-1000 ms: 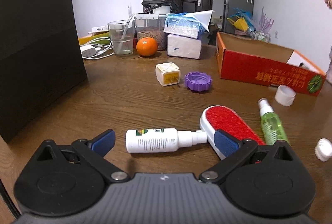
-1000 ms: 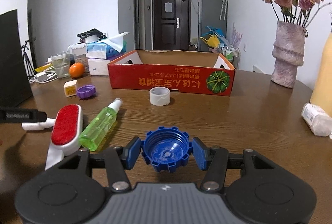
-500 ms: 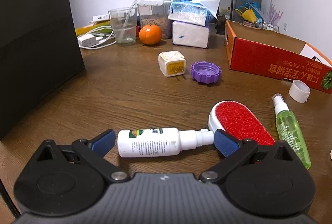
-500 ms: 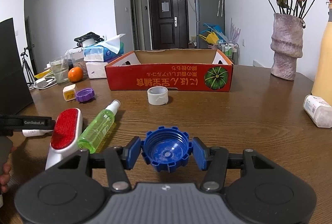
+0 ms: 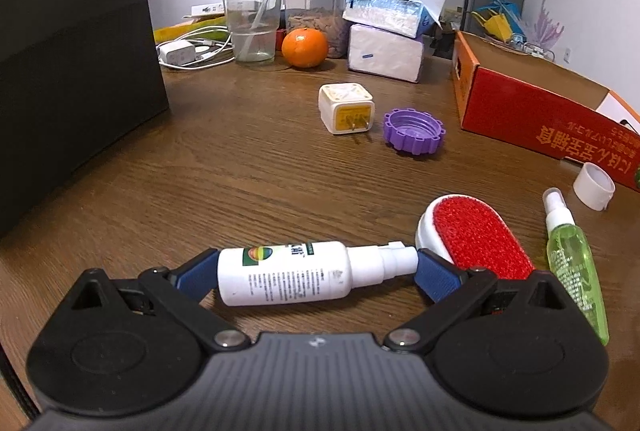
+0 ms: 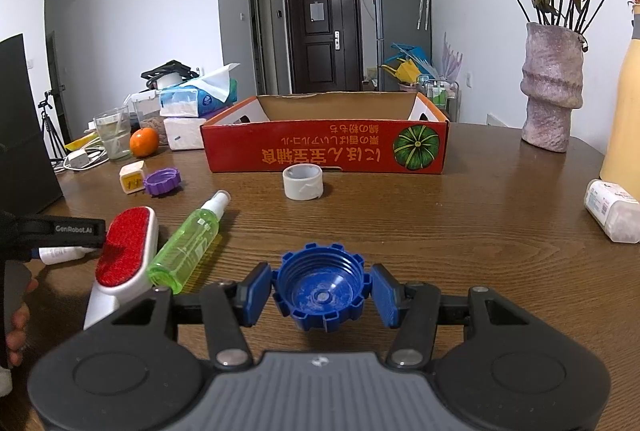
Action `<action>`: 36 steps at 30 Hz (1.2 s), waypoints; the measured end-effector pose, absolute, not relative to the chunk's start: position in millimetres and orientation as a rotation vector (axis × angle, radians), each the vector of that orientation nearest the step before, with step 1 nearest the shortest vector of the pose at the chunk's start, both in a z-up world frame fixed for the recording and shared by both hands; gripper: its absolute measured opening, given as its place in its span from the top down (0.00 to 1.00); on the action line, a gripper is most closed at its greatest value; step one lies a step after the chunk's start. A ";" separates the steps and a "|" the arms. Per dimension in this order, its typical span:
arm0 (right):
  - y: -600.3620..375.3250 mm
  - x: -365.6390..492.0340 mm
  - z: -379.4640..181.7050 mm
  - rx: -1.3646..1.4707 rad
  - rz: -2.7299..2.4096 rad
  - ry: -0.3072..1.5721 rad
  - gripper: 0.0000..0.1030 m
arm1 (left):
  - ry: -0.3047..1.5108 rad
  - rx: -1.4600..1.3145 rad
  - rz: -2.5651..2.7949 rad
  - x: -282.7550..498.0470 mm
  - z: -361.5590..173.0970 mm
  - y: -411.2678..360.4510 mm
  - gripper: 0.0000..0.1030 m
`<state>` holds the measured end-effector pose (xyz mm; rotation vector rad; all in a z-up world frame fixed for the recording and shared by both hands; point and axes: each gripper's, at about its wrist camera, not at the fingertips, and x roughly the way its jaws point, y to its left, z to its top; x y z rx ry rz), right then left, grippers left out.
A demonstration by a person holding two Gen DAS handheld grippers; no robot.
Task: Organize rigid objects
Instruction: 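Carry the white spray bottle and blue cap over the red cardboard box with both tools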
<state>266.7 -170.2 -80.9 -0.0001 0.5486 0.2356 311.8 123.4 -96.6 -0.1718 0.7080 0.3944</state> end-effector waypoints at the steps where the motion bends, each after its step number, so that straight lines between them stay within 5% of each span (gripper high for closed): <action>1: -170.3 267.0 -80.8 0.000 0.236 0.549 0.48 | 0.707 -0.177 0.397 311.9 -96.5 123.8 0.00; 36: -178.2 266.5 -69.2 0.032 0.228 0.483 0.48 | 0.535 -0.188 0.329 277.3 -62.4 104.0 0.04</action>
